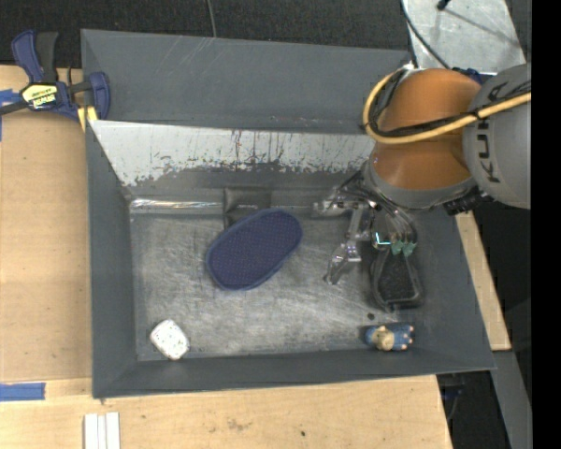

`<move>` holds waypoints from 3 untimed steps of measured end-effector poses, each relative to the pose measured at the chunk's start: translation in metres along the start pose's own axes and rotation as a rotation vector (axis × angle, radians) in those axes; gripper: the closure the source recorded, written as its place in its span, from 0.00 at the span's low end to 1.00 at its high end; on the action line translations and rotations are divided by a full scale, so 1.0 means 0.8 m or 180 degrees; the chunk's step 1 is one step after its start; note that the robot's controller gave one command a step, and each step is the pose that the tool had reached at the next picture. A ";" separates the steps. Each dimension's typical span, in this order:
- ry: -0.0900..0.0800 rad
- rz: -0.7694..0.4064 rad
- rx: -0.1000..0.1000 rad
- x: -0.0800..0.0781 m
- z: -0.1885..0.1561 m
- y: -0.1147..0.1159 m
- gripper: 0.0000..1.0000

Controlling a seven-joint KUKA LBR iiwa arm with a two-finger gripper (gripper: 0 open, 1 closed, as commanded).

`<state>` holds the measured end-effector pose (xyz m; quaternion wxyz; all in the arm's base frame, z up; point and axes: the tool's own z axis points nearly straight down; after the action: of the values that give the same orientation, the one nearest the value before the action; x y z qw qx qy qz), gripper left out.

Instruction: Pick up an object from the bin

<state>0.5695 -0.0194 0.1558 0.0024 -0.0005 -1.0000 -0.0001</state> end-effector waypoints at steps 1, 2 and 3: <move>-0.0034 -0.1169 0.0011 -0.062 0.102 0.055 0.00; -0.0056 -0.1725 0.0008 -0.012 0.102 0.113 0.00; -0.0043 -0.2246 0.0014 -0.035 0.102 0.164 0.00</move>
Offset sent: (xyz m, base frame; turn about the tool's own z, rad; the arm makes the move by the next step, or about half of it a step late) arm 0.0467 0.0451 -0.0858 -0.3685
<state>0.5976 0.1118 0.0739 -0.0044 0.3451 -0.9386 0.0013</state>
